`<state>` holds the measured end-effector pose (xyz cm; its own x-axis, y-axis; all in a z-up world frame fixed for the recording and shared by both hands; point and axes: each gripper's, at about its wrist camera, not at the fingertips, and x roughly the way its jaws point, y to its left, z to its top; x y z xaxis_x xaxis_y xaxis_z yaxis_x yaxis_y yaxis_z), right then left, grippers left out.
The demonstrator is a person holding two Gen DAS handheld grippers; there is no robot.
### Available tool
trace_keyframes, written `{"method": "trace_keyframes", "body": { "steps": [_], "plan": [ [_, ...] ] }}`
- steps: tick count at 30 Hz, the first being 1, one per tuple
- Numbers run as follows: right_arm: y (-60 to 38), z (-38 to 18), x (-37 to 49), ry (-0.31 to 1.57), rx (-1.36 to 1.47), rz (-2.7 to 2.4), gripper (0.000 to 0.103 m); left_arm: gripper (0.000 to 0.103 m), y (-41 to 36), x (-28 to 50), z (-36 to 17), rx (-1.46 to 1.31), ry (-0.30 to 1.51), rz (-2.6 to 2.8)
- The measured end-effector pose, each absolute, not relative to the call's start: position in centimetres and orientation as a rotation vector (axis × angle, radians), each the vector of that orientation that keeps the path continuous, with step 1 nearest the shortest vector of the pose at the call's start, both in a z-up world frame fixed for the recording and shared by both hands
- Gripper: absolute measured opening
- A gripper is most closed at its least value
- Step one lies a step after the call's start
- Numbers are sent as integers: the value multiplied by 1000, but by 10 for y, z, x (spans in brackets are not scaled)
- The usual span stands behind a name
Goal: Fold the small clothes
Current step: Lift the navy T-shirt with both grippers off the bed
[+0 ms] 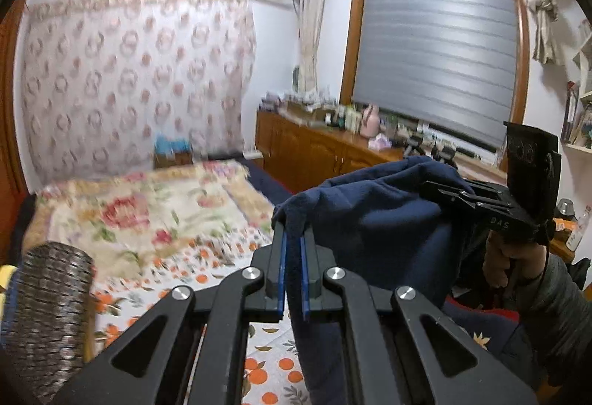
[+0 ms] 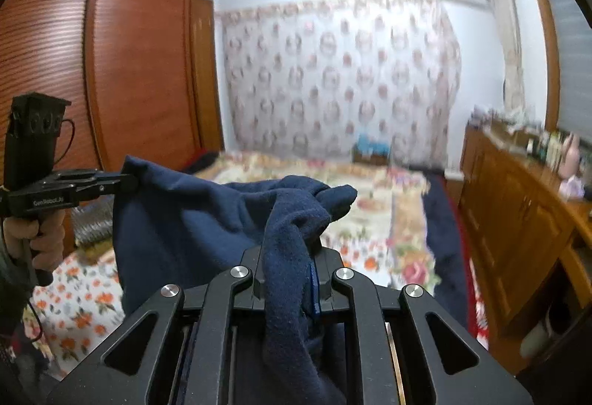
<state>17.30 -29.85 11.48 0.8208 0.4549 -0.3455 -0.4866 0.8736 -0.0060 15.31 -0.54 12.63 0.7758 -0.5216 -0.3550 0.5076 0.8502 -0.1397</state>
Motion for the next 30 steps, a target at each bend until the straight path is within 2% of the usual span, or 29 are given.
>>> {"method": "trace_keyframes", "body": {
  "steps": [10,18,23,25,27,29,30],
  "plan": [
    [-261,192,73,138,-145,562,11,4,41,43,197,7,198,-518],
    [-230,221,52,100,-128,694,11,4,89,25,218,18,144,-434],
    [-195,195,102,210,-164,710,11,4,106,90,169,7,241,-358],
    [-180,175,132,264,-171,694,11,8,109,139,137,44,296,-299],
    [-154,139,194,353,-207,627,15,17,113,191,99,77,384,-250],
    [-133,101,247,472,-273,548,33,18,123,235,57,54,518,-203],
    [-127,76,277,553,-301,494,33,20,128,250,39,36,579,-214]
  ]
}}
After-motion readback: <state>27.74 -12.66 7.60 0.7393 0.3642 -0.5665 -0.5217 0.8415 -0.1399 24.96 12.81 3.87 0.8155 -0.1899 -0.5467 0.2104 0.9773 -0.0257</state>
